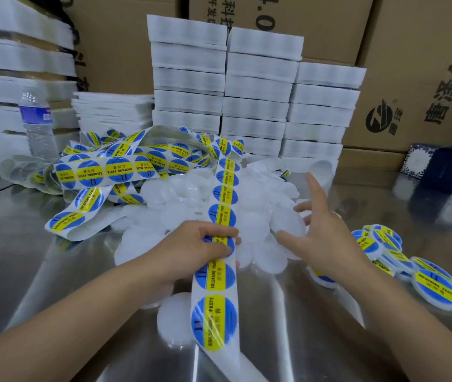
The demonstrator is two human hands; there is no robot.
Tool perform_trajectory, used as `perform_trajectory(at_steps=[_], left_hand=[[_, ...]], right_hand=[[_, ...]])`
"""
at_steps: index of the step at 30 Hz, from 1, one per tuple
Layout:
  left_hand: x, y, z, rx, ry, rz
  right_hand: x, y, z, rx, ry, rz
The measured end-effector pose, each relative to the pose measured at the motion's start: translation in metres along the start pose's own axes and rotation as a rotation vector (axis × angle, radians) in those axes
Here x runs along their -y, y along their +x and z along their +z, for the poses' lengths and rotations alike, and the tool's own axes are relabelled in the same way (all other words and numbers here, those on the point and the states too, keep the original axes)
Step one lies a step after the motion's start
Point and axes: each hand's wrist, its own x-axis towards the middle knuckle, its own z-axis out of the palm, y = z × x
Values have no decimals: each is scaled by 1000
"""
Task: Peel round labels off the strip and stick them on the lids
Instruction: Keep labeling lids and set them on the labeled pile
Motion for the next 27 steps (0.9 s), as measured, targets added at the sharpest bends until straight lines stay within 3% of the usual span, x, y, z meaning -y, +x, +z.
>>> perform_trajectory(at_steps=[7, 12, 19, 23, 27], left_hand=[[-1, 1, 1, -113, -107, 5], [-2, -1, 1, -79, -115, -24], [-1, -1, 0, -41, -97, -1], [-2, -2, -2, -28, -148, 13], [1, 0, -3, -46, -166, 3]], right_hand=[[22, -14, 8, -12, 239, -264], [27, -21, 14, 70, 194, -366], [29, -22, 13, 8, 165, -485], [39, -26, 7, -116, 354, -400], [46, -19, -5, -25, 832, -123]])
